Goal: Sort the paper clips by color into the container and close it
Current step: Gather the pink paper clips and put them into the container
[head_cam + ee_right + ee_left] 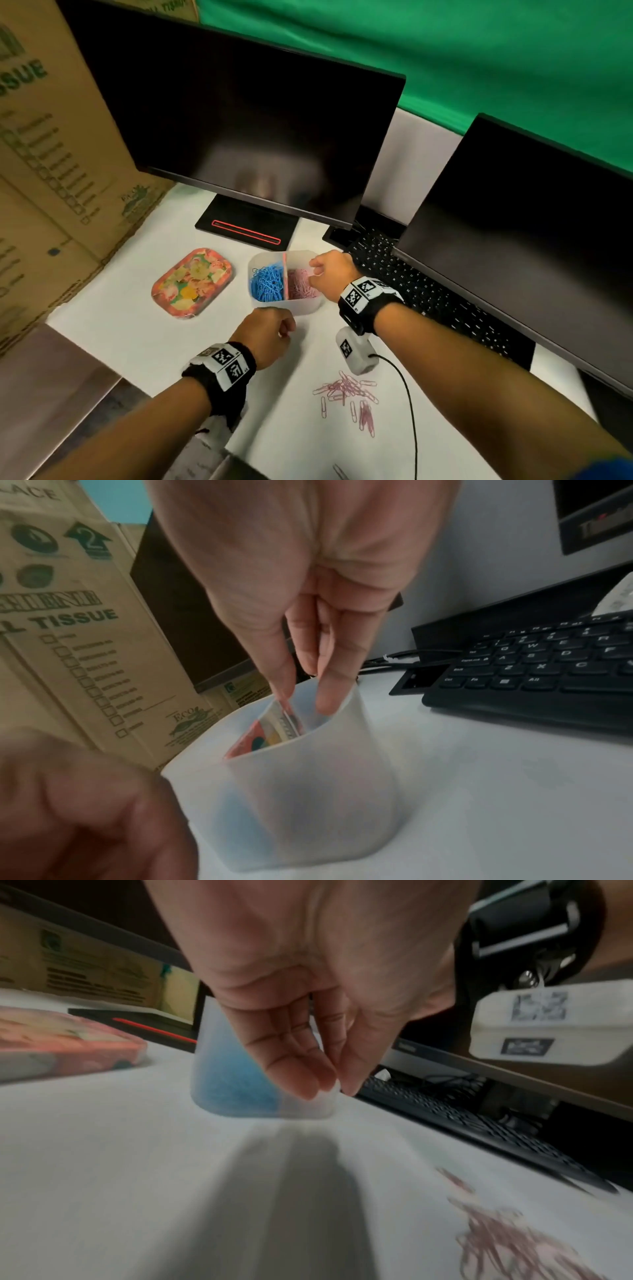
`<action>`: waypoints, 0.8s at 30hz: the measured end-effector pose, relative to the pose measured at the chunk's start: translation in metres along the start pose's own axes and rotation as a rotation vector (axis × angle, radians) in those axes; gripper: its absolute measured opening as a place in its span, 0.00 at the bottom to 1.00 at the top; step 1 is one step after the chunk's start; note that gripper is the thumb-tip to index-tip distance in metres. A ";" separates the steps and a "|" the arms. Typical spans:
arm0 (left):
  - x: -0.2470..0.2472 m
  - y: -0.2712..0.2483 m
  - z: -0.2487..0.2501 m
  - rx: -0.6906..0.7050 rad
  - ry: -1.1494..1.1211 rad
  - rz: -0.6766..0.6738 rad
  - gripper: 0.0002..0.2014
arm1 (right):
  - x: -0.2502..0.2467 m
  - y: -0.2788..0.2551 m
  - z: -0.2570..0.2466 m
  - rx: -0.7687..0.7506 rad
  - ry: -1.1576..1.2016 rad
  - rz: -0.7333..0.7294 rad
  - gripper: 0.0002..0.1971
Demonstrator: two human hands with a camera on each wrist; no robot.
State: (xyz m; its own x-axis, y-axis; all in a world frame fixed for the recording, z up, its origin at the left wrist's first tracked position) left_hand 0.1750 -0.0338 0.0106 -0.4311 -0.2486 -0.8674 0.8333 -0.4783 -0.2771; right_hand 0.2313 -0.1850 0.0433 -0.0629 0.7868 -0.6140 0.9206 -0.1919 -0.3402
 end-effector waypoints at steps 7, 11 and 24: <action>0.075 -0.013 0.035 0.184 0.218 -0.331 0.20 | -0.001 -0.108 0.054 -0.092 0.033 -0.203 0.03; 0.101 -0.019 0.050 0.230 0.244 -0.382 0.26 | 0.067 -0.197 0.109 -0.034 -0.107 -0.641 0.08; 0.111 -0.026 0.094 0.293 0.151 -0.298 0.10 | 0.056 -0.174 0.144 -0.042 -0.084 -0.314 0.09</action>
State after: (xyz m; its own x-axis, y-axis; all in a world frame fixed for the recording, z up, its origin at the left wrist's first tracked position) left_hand 0.0724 -0.1284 -0.0396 -0.5641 0.0512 -0.8241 0.5377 -0.7347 -0.4137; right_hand 0.0123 -0.1921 -0.0340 -0.3763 0.7522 -0.5409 0.8661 0.0783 -0.4937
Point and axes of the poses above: each hand's wrist, its own y-axis towards the middle knuckle, its own x-axis out of the palm, z = x × y, the point moved 10 cm from there along y, towards the middle knuckle, and after that the axes turned 13 degrees about y, right-handed, at the moved point
